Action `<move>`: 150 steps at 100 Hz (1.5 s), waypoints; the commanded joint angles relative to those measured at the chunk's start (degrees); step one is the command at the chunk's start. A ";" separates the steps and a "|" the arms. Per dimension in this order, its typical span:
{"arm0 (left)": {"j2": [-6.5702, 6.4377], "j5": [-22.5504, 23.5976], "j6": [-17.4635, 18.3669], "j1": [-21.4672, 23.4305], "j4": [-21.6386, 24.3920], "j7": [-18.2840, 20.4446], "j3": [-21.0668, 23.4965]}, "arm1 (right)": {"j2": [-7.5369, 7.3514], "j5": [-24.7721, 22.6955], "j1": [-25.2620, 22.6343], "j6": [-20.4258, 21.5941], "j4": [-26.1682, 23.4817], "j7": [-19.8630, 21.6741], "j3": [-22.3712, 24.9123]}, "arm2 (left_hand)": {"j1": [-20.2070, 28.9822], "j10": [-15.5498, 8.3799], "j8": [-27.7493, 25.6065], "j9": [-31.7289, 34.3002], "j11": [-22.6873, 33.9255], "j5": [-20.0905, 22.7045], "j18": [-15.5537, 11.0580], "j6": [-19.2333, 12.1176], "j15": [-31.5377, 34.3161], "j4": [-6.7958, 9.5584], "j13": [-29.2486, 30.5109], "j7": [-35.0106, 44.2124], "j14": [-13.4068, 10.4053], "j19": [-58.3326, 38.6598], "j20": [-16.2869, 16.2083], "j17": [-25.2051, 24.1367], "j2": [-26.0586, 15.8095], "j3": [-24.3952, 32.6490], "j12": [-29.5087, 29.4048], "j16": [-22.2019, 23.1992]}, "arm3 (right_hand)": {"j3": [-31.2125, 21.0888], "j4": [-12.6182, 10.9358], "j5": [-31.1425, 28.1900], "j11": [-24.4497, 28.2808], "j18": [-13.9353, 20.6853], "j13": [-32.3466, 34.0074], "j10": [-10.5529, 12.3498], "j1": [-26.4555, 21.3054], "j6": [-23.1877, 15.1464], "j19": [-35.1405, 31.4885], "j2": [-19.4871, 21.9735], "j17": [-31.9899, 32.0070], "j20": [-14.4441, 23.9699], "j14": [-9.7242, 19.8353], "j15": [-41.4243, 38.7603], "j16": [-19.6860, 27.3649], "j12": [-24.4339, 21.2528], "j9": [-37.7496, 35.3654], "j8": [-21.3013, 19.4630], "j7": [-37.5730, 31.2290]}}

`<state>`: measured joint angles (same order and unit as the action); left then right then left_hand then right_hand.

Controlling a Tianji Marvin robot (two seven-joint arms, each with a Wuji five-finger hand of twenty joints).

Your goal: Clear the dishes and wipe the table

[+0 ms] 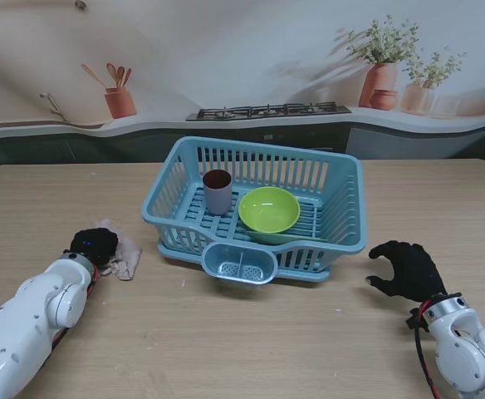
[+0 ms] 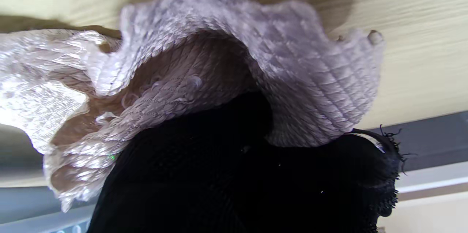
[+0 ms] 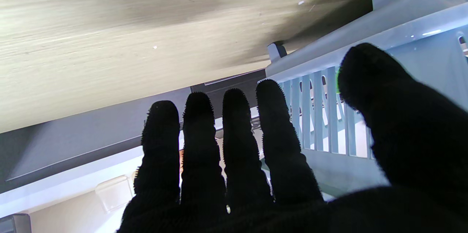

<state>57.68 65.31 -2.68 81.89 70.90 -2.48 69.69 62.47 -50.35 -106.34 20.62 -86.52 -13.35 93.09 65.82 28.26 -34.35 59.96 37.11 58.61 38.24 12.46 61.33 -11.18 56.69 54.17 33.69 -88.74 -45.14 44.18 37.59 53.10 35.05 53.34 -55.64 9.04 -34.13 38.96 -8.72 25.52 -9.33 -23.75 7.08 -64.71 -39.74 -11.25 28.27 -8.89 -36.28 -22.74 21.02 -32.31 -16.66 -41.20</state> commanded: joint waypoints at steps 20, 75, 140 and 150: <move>0.61 -0.79 -2.27 1.16 2.45 6.11 -0.45 | 0.06 -0.37 -0.12 0.56 0.12 0.30 0.37 | 1.86 0.67 3.39 2.23 -0.04 0.72 1.75 -1.40 -0.39 0.81 1.19 -4.74 3.62 0.18 -0.67 -0.01 0.89 0.28 -0.77 -0.80 | -0.37 -0.66 -0.07 0.15 -0.50 0.04 -0.03 -0.75 -0.07 0.05 1.00 0.85 0.44 -0.48 -0.39 -0.22 -0.67 -0.02 -0.26 0.37; 1.02 8.34 -0.98 22.70 19.57 8.41 15.50 | 0.01 -0.46 0.00 1.39 0.39 0.33 0.60 | 2.29 1.38 3.94 2.12 -0.42 1.08 1.75 -0.47 -0.42 0.51 0.92 -5.74 4.43 0.38 -0.41 0.28 1.18 0.34 -0.68 -0.80 | -0.42 -0.67 -0.06 0.15 -0.44 0.08 -0.02 -0.77 -0.10 0.07 0.95 0.86 0.46 -0.50 -0.42 -0.23 -0.67 -0.02 -0.26 0.41; 0.97 3.41 -4.15 9.51 8.09 3.16 5.94 | -0.08 -0.72 0.12 1.31 0.56 0.50 0.45 | 2.10 1.23 3.74 1.75 -0.44 0.88 1.75 -0.60 -0.34 0.57 0.78 -6.46 4.09 0.47 -0.42 0.26 0.79 0.24 -0.40 -0.91 | -0.50 -0.66 -0.08 0.15 -0.43 0.02 0.06 -0.80 -0.10 0.04 0.94 0.85 0.46 -0.56 -0.40 -0.23 -0.68 -0.05 -0.27 0.39; 0.94 1.81 -3.93 5.19 5.06 2.68 3.21 | -0.09 -0.82 0.06 1.22 0.51 0.50 0.52 | 2.05 1.24 3.72 1.68 -0.44 0.81 1.75 -0.65 -0.37 0.62 0.76 -6.49 3.89 0.48 -0.37 0.27 0.74 0.23 -0.39 -0.99 | -0.52 -0.66 -0.09 0.16 -0.56 0.07 -0.05 -0.81 -0.04 0.02 0.96 0.82 0.47 -0.46 -0.43 -0.24 -0.67 -0.08 -0.27 0.39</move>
<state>58.11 67.62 -7.02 88.83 77.08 -0.84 73.53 62.44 -50.77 -106.17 21.63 -85.94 -13.57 93.56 66.94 28.90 -36.51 59.96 36.32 59.38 38.24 15.00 60.93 -11.21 56.68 57.40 33.65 -88.15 -45.14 43.99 38.26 54.95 35.04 52.75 -55.64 9.04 -34.13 38.96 -8.72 25.52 -9.33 -23.75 7.07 -64.72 -39.74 -11.24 28.28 -8.89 -36.28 -22.74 21.02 -32.31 -16.66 -41.20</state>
